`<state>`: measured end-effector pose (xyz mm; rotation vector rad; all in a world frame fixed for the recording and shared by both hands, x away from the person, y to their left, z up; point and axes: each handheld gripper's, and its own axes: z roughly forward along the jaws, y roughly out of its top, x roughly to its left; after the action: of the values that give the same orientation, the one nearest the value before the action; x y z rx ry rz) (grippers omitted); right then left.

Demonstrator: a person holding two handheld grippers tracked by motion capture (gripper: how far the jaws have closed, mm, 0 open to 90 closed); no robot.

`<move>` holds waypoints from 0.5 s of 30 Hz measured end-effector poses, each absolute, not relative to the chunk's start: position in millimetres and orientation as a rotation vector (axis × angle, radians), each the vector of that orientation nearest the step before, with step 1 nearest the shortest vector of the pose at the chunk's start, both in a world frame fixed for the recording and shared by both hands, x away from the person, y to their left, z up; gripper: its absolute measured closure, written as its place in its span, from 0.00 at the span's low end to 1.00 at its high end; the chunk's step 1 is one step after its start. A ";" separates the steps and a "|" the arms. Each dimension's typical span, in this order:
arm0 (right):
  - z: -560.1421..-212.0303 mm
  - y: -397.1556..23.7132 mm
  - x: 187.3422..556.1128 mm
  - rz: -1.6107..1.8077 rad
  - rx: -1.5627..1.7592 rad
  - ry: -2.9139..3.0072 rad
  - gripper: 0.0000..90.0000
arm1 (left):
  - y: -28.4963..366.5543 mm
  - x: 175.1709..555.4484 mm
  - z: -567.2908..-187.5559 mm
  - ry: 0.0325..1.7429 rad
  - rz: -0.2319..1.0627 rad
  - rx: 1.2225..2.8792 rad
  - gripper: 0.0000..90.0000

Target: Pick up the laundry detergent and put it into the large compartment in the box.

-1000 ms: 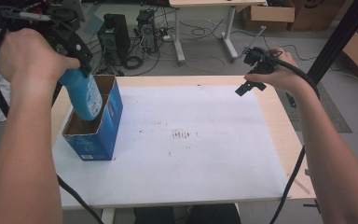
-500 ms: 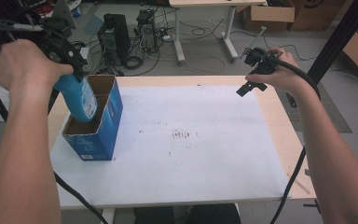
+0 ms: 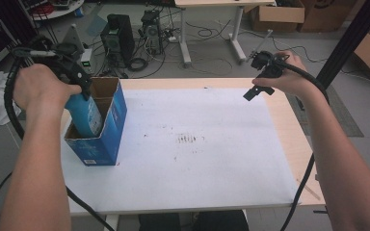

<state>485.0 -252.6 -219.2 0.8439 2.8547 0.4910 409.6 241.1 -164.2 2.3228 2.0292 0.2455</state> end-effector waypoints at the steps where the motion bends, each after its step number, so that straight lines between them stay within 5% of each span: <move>1: -219.5 -252.4 485.1 0.489 0.846 2.855 0.23 | 241.1 410.6 -168.5 2.032 0.236 2.325 0.41; 15: -228.4 -252.5 489.0 0.474 0.851 2.869 0.23 | 241.2 423.8 -226.9 2.056 0.152 2.360 0.41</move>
<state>489.0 -252.5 -228.4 0.8514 2.8689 0.4738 423.8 241.2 -226.9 2.3601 2.0562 0.1521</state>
